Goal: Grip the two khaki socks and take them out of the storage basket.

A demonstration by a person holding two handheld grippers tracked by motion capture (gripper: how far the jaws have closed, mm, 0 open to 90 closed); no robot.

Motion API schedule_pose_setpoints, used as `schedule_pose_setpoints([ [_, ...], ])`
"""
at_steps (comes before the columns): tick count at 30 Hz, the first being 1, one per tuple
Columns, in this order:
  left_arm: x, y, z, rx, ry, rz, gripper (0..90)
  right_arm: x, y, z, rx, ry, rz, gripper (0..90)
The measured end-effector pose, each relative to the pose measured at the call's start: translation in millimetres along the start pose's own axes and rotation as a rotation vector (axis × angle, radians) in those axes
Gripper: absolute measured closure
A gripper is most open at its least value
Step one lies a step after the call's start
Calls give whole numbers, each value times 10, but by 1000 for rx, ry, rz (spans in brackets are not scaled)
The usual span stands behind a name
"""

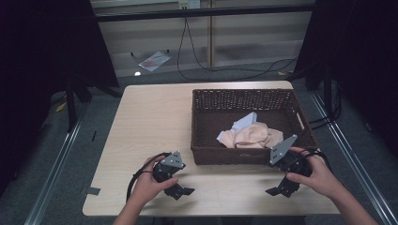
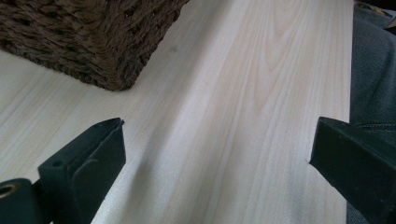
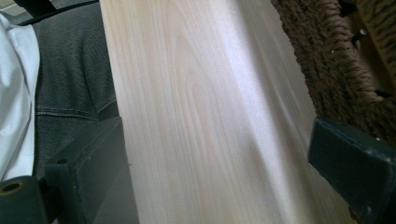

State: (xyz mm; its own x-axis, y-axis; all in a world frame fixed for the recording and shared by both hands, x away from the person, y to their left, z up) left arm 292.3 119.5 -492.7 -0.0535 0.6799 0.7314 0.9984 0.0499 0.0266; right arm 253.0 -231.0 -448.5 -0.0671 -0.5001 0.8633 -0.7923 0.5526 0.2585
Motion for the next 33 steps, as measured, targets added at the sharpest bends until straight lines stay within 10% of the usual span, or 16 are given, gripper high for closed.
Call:
schedule_pose_setpoints([
  [33, -9, -3, 4, 7, 1, -1, 31, 461, -93, -389, -24, -21, -4, 43],
])
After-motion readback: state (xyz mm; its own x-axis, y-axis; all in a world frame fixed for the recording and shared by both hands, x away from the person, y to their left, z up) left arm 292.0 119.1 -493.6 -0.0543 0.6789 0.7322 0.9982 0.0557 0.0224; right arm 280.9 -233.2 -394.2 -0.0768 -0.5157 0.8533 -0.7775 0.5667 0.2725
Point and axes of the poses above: each handheld gripper's, and its own axes: x roughly backward along the jaws, z roughly out of its underside, y roughly to its left, the point moved 3 cm from there along -x, roughly forward along the jaws, and after that the axes turned 15 degrees about -x, right-handed, at the moved point
